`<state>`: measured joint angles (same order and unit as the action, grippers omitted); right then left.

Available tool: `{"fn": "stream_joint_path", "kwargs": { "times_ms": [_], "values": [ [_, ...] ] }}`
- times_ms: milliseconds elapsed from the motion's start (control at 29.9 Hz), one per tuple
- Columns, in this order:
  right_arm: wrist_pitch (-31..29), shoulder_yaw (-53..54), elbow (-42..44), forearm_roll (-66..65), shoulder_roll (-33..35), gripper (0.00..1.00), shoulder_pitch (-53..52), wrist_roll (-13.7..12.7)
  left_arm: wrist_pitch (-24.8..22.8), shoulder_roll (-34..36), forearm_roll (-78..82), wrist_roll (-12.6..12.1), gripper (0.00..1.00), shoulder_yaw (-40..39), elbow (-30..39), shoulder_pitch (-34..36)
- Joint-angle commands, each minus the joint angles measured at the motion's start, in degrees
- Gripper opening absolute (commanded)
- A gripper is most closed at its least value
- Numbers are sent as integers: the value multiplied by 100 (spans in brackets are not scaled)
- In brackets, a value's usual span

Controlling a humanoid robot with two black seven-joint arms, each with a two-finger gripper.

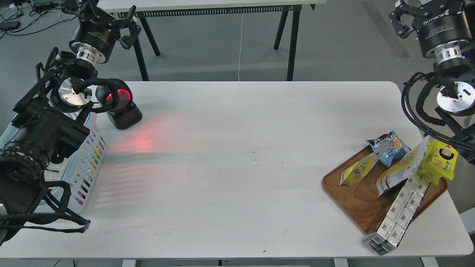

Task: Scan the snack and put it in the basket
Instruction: 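Move the right gripper down toward the wooden tray of snacks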

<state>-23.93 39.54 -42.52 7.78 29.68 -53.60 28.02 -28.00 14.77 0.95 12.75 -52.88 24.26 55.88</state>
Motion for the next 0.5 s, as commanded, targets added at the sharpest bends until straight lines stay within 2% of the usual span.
{"fn": "stream_joint_path", "kwargs": {
  "times_ms": [0,167,335,468],
  "values": [
    [-24,-542,-423,-1302,327,99,-439,-2,0,0,10,-9,100,6,17,2],
    [-24,-711,-984,-2692,819,99,-827,-7,0,9,19,-18,100,24,26,2],
    [-50,-833,-2030,-4360,1442,99,-1073,-15,0,-9,10,-18,100,15,61,11],
    [-68,-1692,-2655,-5688,1725,99,-1669,-2,0,-62,10,-35,100,15,97,72]
  ]
}}
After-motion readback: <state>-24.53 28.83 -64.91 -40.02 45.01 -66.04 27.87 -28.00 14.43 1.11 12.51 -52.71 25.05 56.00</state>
